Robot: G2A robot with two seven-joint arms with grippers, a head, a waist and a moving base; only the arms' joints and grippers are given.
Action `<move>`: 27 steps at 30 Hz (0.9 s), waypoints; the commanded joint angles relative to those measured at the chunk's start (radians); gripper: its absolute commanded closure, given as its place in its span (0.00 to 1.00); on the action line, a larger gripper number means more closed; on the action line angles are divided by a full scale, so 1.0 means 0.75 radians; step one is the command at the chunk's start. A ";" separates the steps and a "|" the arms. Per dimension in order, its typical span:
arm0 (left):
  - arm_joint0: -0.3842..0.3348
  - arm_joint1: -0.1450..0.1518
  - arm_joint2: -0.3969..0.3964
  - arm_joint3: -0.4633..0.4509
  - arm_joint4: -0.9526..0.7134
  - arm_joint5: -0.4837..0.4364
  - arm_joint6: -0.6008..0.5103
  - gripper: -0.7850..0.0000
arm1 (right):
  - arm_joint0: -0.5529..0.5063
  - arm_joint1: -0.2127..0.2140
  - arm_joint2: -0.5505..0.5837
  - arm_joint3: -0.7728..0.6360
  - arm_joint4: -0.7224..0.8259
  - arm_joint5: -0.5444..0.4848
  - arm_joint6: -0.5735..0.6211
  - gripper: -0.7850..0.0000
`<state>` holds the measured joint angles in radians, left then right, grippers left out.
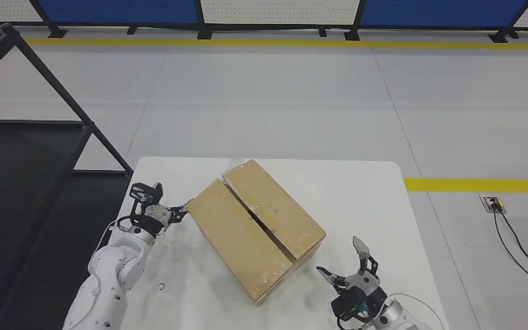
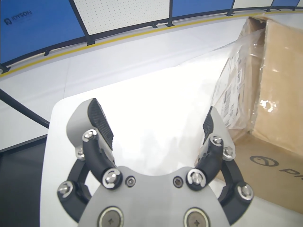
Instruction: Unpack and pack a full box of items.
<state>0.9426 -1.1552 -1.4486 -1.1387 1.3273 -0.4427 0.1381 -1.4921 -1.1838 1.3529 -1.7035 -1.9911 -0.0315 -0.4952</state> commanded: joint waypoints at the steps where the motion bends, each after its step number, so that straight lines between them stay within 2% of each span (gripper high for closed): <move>1: 0.005 0.003 -0.004 0.000 0.005 -0.014 0.012 0.00 | 0.010 -0.003 -0.012 0.003 0.017 0.008 0.012 0.00; 12: 0.050 0.016 -0.014 -0.025 0.013 -0.067 0.048 0.00 | 0.097 -0.017 -0.062 0.018 0.036 0.007 0.091 0.00; 27: 0.100 0.018 -0.008 -0.046 -0.028 -0.038 0.073 0.00 | 0.208 -0.036 -0.101 0.052 0.061 0.064 0.164 0.00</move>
<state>1.0167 -1.1419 -1.4545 -1.1727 1.3089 -0.4721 0.1924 -1.3408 -1.2100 1.2769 -1.6667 -1.9478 0.0085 -0.3782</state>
